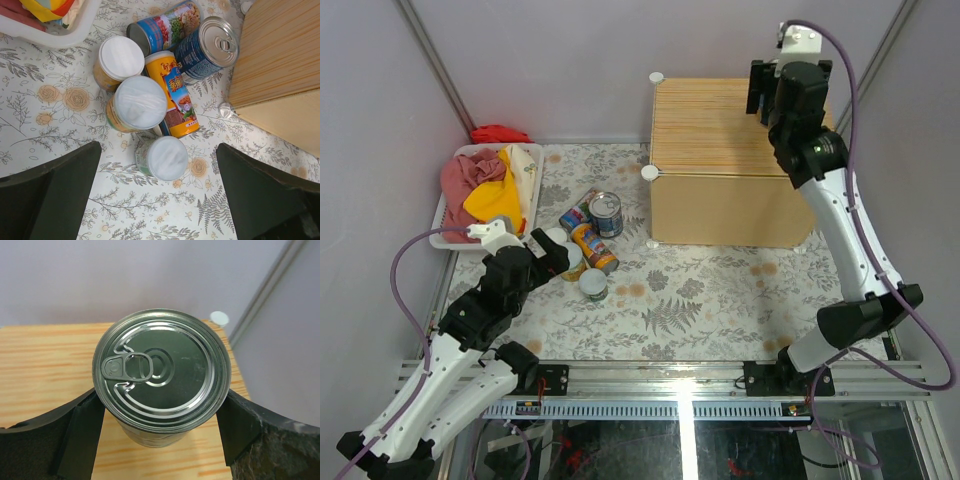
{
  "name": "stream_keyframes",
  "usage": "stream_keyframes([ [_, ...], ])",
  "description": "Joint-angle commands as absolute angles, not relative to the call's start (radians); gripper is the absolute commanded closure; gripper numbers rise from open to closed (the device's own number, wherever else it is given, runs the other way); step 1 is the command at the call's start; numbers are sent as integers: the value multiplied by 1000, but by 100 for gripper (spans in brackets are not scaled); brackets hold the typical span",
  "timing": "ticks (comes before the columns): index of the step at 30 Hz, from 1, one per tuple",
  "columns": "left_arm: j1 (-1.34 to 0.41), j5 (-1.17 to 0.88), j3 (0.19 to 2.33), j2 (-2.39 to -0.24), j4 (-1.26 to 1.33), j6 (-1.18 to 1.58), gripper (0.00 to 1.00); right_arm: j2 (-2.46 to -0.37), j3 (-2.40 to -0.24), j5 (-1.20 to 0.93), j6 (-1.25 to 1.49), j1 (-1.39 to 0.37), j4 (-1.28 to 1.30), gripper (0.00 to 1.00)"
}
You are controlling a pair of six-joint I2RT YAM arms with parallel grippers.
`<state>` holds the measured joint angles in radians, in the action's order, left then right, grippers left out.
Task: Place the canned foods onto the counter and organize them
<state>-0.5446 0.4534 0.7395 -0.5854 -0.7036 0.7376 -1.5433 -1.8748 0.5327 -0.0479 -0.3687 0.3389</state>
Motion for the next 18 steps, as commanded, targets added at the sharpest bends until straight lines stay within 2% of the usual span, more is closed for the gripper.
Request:
stream_keyframes([
  [1,-552,458,763,-591,-657,729,0,-1582,-2062,481,-1,-263,186,100],
  [4,-552,454,764,-609,-647,715,0,-1664,-2167,479,17,-202,242,100],
  [10,-553,449,763,-646,-607,686,0,-1775,-2246,450,72,-103,240,100],
  [18,-552,447,758,-700,-546,645,0,-1912,-2378,450,71,-77,230,100],
])
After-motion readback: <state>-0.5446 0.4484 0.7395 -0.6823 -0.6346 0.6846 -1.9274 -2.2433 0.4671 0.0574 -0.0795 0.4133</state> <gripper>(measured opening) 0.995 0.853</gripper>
